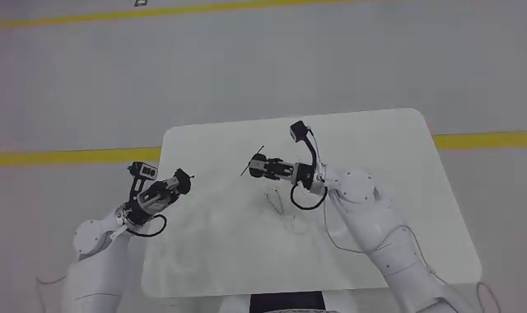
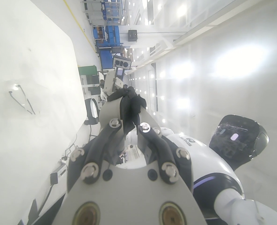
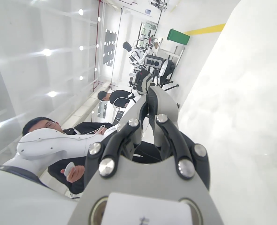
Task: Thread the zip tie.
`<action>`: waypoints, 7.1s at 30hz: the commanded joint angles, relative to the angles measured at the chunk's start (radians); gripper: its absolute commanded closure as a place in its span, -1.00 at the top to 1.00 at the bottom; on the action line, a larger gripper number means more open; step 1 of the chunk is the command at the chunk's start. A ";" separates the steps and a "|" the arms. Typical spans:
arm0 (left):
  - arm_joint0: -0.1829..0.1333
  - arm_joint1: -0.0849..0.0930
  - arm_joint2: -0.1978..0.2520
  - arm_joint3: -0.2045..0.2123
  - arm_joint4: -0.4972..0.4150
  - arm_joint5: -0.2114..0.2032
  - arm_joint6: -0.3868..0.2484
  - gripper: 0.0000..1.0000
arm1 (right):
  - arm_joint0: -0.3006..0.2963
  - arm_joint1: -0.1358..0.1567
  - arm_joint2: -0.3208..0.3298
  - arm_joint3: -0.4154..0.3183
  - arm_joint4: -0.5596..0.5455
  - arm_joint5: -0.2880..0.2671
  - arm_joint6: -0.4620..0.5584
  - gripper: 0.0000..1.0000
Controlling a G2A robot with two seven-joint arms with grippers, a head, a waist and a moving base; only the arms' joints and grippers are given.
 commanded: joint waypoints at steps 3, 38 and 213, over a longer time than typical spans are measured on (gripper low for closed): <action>-0.004 0.002 0.018 0.012 0.002 -0.002 0.007 -1.00 | 0.033 -0.001 -0.028 0.000 -0.001 -0.001 0.008 -1.00; -0.007 0.007 0.091 -0.011 0.091 -0.064 0.095 -1.00 | 0.047 -0.012 -0.171 -0.058 -0.106 0.236 -0.265 -1.00; -0.163 -0.020 0.141 0.046 0.189 -0.064 0.180 -1.00 | 0.043 -0.034 -0.261 -0.129 -0.328 0.320 -0.570 -1.00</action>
